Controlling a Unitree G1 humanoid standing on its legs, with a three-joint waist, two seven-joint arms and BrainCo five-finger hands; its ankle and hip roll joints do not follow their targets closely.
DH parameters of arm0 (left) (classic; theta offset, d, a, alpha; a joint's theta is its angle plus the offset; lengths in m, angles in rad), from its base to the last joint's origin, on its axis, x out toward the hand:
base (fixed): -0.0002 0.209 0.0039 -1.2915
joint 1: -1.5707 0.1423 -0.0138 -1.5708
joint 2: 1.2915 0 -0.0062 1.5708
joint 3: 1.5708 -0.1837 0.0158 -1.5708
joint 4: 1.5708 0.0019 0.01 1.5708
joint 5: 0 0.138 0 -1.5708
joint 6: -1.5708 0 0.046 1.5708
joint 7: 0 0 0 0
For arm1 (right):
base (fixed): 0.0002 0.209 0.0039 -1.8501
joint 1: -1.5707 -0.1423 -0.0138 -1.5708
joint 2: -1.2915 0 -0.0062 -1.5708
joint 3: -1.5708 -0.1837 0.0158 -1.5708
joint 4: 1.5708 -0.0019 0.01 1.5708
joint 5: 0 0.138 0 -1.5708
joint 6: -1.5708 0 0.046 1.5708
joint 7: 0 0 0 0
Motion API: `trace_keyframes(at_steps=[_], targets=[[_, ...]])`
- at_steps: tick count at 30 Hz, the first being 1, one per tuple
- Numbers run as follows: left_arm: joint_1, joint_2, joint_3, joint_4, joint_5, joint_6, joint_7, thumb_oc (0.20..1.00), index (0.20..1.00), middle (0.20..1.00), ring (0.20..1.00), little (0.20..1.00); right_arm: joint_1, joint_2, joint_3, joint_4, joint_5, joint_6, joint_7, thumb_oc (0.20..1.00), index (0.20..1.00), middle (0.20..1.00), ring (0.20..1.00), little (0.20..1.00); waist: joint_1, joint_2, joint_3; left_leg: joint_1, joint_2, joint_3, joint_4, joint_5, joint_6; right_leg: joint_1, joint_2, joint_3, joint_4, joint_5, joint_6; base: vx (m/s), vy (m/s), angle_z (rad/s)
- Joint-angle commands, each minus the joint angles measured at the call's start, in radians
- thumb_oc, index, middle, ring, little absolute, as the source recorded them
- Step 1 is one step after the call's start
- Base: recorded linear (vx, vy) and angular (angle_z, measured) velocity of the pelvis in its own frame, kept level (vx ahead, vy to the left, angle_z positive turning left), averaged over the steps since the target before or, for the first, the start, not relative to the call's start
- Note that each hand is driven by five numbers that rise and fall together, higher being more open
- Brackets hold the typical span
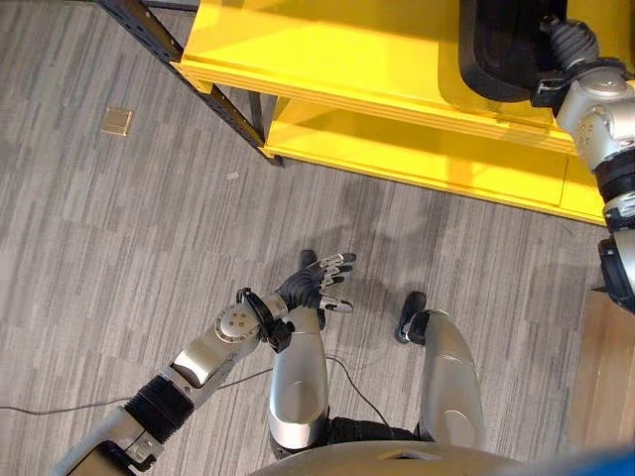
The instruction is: Move parts from the plastic box to the shelf.
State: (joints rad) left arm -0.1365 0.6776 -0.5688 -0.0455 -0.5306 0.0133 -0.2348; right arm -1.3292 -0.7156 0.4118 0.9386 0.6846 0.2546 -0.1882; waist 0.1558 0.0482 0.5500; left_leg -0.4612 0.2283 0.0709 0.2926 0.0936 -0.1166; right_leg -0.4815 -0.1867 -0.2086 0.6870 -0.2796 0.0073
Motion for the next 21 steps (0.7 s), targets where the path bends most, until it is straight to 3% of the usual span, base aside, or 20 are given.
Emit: trace_keyframes(at_steps=[1,4,6,10,15,16,17,18,21], targets=[[0.02,-0.027,-0.008,-0.06,-0.039,-0.067,-0.016,1.0,1.0,1.0,1.0,1.0,-0.073,-0.036,-0.008,-0.004,0.021,-0.06,0.011,0.2,0.2,0.2,0.2,0.2,0.006,0.005,-0.03,0.039,-0.031,0.006,0.068,-0.152,0.046,0.01,0.076,-0.042,0.082,-0.065,-0.023,0.01,0.039,0.02],[0.021,-0.032,-0.013,-0.055,-0.043,-0.077,-0.015,1.0,1.0,1.0,1.0,1.0,-0.071,-0.019,-0.007,0.02,0.035,-0.049,0.006,0.2,0.2,0.2,0.2,0.2,0.006,0.014,-0.03,0.031,-0.034,0.006,0.069,-0.151,0.048,-0.012,0.068,-0.039,0.101,-0.069,-0.024,0.01,0.046,0.01],[0.021,-0.041,-0.019,-0.054,-0.042,-0.087,-0.006,1.0,1.0,1.0,1.0,1.0,-0.062,-0.014,-0.005,0.03,0.056,-0.089,0.011,0.2,0.2,0.2,0.2,0.2,0.004,0.022,-0.03,0.025,-0.036,0.005,0.067,-0.151,0.048,-0.025,0.065,-0.033,0.109,-0.071,-0.024,0.01,0.048,-0.01],[0.025,-0.042,-0.014,-0.064,-0.049,-0.1,0.007,1.0,1.0,1.0,1.0,1.0,-0.059,-0.008,-0.021,0.011,0.053,-0.072,-0.061,0.2,0.2,0.2,0.2,0.2,-0.002,0.031,-0.03,0.021,-0.042,0.008,0.064,-0.153,0.051,-0.05,0.055,-0.024,0.135,-0.081,-0.022,0.01,0.051,0.02],[0.033,-0.041,-0.008,-0.076,-0.047,-0.107,0.014,1.0,1.0,1.0,1.0,1.0,-0.051,-0.021,-0.037,0.011,0.031,-0.052,-0.055,0.2,0.2,0.2,0.2,0.2,-0.008,0.034,-0.03,0.033,-0.045,0.014,0.049,-0.152,0.05,-0.052,0.051,-0.019,0.134,-0.081,-0.02,0.0,0.017,0.0],[0.035,-0.042,-0.009,-0.079,-0.049,-0.112,0.014,1.0,1.0,1.0,1.0,1.0,-0.049,-0.023,-0.035,0.014,0.009,-0.053,-0.055,0.551,0.551,0.551,0.551,0.551,-0.012,0.036,-0.03,0.038,-0.045,0.018,0.046,-0.153,0.05,-0.053,0.05,-0.017,0.137,-0.083,-0.02,0.01,0.048,0.0],[0.036,-0.042,-0.012,-0.079,-0.046,-0.115,0.016,1.0,1.0,1.0,1.0,1.0,-0.048,-0.023,-0.034,0.012,0.004,-0.052,-0.057,0.821,0.821,0.821,0.821,0.821,-0.013,0.036,-0.03,0.039,-0.045,0.019,0.046,-0.153,0.051,-0.054,0.049,-0.016,0.137,-0.083,-0.02,0.0,0.053,0.01],[0.039,-0.044,-0.013,-0.081,-0.044,-0.119,0.016,1.0,1.0,1.0,1.0,1.0,-0.047,-0.023,-0.037,0.01,0.005,-0.047,-0.068,1.0,1.0,1.0,1.0,1.0,-0.014,0.037,-0.03,0.04,-0.046,0.021,0.043,-0.153,0.05,-0.056,0.047,-0.014,0.14,-0.084,-0.02,0.0,0.0,0.0],[0.037,-0.045,-0.019,-0.08,-0.046,-0.123,0.022,1.0,1.0,1.0,1.0,1.0,-0.044,-0.02,-0.033,0.021,-0.017,-0.061,-0.065,1.0,1.0,1.0,1.0,1.0,-0.016,0.039,-0.03,0.046,-0.047,0.024,0.032,-0.15,0.049,-0.057,0.045,-0.013,0.138,-0.084,-0.02,0.0,0.01,0.0]])
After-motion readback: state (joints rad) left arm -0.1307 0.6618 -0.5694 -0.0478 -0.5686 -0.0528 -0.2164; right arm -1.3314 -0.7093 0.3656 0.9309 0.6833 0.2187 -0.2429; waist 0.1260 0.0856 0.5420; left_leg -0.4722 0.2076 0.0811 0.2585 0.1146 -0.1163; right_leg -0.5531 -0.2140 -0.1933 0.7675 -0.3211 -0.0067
